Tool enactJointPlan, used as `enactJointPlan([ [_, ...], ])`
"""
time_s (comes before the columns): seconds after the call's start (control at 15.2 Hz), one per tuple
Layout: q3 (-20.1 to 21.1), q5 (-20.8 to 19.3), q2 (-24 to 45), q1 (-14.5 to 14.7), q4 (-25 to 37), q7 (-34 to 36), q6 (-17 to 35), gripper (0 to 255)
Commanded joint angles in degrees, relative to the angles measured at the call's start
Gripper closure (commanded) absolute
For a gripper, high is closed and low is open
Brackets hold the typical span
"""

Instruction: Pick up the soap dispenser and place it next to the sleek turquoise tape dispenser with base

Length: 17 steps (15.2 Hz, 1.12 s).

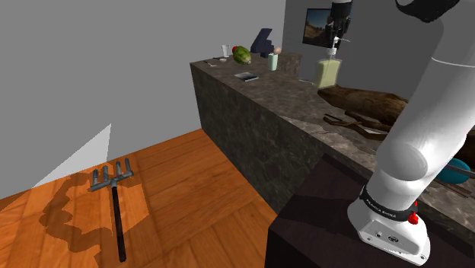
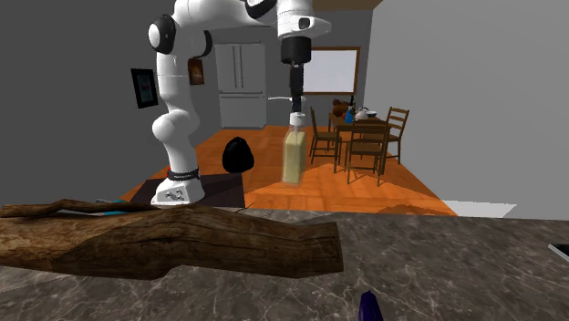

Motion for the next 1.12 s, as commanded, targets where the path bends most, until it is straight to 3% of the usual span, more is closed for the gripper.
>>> enactJointPlan([
  [0.0,-0.1,-2.6,-4.9,0.1,-4.5,0.1,0.3,255],
  [0.46,0.8,-10.1,-20.0,-1.7,-15.9,0.4,-1.6,255],
  [1.06,2.1,-16.8,-36.6,-7.0,-24.8,-2.5,-7.7,255],
])
